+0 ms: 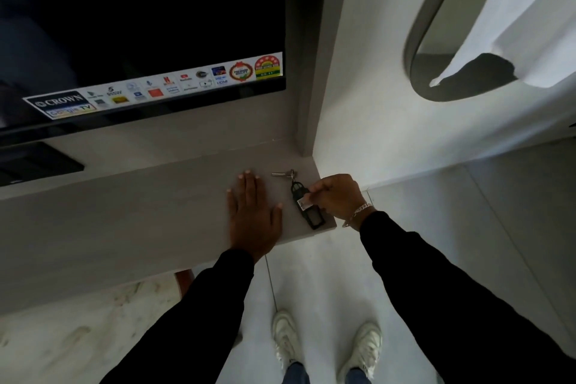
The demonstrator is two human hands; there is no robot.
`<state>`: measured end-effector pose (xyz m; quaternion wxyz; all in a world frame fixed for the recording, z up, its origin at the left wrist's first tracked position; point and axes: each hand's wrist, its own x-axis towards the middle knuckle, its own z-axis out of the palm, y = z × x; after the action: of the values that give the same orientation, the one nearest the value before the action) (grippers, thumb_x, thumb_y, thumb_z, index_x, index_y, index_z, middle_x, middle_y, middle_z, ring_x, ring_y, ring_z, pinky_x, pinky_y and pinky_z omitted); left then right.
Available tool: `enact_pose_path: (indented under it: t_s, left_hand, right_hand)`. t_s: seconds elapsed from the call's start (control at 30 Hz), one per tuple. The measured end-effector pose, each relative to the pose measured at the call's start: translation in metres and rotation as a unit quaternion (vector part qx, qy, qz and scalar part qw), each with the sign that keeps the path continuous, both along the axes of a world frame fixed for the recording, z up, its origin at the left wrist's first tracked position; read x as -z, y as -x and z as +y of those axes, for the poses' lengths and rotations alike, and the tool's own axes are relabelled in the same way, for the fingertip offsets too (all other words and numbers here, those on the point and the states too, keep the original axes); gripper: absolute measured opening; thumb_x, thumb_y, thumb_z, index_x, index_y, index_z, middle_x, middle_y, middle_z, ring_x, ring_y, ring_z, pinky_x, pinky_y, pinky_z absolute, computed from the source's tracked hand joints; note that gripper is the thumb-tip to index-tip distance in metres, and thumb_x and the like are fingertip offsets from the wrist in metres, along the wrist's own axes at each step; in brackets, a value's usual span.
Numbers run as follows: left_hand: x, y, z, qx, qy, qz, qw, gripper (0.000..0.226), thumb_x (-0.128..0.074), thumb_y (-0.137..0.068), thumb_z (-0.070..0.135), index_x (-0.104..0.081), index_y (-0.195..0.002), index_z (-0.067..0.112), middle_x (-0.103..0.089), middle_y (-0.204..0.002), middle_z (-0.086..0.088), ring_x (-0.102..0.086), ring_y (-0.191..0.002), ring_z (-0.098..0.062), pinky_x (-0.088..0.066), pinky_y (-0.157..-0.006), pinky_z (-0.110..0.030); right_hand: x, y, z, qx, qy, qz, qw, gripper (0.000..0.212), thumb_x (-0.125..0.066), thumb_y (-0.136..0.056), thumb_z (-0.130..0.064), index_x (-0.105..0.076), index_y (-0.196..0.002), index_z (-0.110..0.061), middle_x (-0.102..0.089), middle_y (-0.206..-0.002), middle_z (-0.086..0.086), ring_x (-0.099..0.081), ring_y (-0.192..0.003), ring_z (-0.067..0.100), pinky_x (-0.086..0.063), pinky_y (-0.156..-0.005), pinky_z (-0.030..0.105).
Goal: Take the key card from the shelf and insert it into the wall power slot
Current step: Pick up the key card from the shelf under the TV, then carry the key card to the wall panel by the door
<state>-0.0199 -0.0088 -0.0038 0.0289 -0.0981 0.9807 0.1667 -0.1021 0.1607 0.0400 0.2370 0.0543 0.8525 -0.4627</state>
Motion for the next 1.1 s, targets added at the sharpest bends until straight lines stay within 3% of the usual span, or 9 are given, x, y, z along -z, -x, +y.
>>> enact_pose_path:
  t_s: [0.07,0.13,0.23,0.33,0.5,0.8,0.93,1.1]
  left_hand:
    - [-0.006,0.003,0.005,0.007,-0.046,0.009,0.999,0.074,-0.028,-0.093,0.043,-0.026,-0.151,-0.002,-0.020,-0.163,-0.021,-0.015,-0.153,-0.036,-0.009,-0.124,-0.055]
    - [-0.012,0.007,0.012,0.013,-0.085,0.012,0.996,0.073,-0.030,-0.092,0.040,-0.021,-0.152,-0.001,-0.018,-0.164,-0.019,-0.012,-0.154,-0.032,-0.007,-0.126,-0.049]
    - [-0.025,0.012,0.034,0.019,-0.133,0.036,0.990,0.067,-0.036,-0.097,0.033,-0.020,-0.153,0.000,-0.017,-0.165,-0.018,-0.010,-0.155,-0.030,-0.004,-0.126,-0.045]
    - [-0.037,0.020,0.063,0.049,-0.157,0.066,0.984,0.062,-0.044,-0.100,0.023,-0.020,-0.153,0.000,-0.016,-0.164,-0.018,-0.010,-0.155,-0.030,-0.005,-0.126,-0.045]
    - [-0.061,0.038,0.131,0.120,-0.171,0.115,0.971,0.064,-0.039,-0.099,0.028,-0.016,-0.154,0.006,-0.012,-0.166,-0.010,-0.003,-0.155,-0.021,-0.004,-0.127,-0.042]
    - [-0.116,0.094,0.301,0.207,-0.198,0.208,0.935,0.062,-0.041,-0.098,0.024,-0.019,-0.154,0.006,-0.016,-0.166,-0.008,-0.004,-0.155,-0.015,0.000,-0.127,-0.034]
    - [-0.130,0.128,0.373,0.252,-0.220,0.213,0.918,0.062,-0.042,-0.097,0.022,-0.022,-0.153,0.004,-0.019,-0.165,-0.010,-0.008,-0.154,-0.018,-0.006,-0.127,-0.041]
    - [-0.140,0.172,0.457,0.308,-0.244,0.216,0.894,0.062,-0.040,-0.098,0.024,-0.021,-0.154,0.006,-0.018,-0.165,-0.008,-0.008,-0.155,-0.018,-0.004,-0.127,-0.037]
  right_hand:
    - [-0.009,-0.001,0.011,0.020,0.069,-0.042,0.997,0.013,-0.084,-0.064,-0.013,-0.070,-0.065,-0.013,-0.060,-0.051,-0.002,-0.053,-0.051,0.014,-0.048,-0.055,0.021]
    - [-0.018,-0.001,0.023,0.031,0.126,-0.070,0.989,0.011,-0.081,-0.068,-0.006,-0.070,-0.070,-0.005,-0.060,-0.057,0.008,-0.052,-0.051,0.017,-0.048,-0.047,0.022]
    - [-0.032,0.002,0.046,0.050,0.180,-0.098,0.978,0.010,-0.079,-0.070,-0.001,-0.069,-0.071,-0.003,-0.061,-0.061,0.011,-0.053,-0.045,0.014,-0.047,-0.043,0.020]
    - [-0.045,0.004,0.079,0.062,0.210,-0.097,0.971,0.010,-0.080,-0.068,-0.002,-0.071,-0.073,-0.001,-0.064,-0.060,0.008,-0.054,-0.046,0.014,-0.050,-0.046,0.021]
    - [-0.070,0.008,0.155,0.093,0.266,-0.066,0.957,0.012,-0.080,-0.068,-0.005,-0.074,-0.078,-0.002,-0.071,-0.067,0.009,-0.059,-0.053,0.016,-0.054,-0.051,0.022]
    - [-0.126,0.017,0.320,0.160,0.334,0.001,0.929,0.009,-0.074,-0.076,-0.005,-0.072,-0.084,-0.001,-0.067,-0.076,0.013,-0.058,-0.056,0.015,-0.053,-0.055,0.021]
    - [-0.142,0.024,0.394,0.200,0.347,0.037,0.916,0.007,-0.074,-0.075,-0.005,-0.073,-0.081,-0.004,-0.069,-0.073,0.010,-0.058,-0.056,0.013,-0.054,-0.055,0.020]
    - [-0.152,0.038,0.474,0.257,0.351,0.072,0.897,0.007,-0.076,-0.073,-0.007,-0.075,-0.080,-0.008,-0.072,-0.072,0.006,-0.059,-0.054,0.011,-0.054,-0.055,0.020]
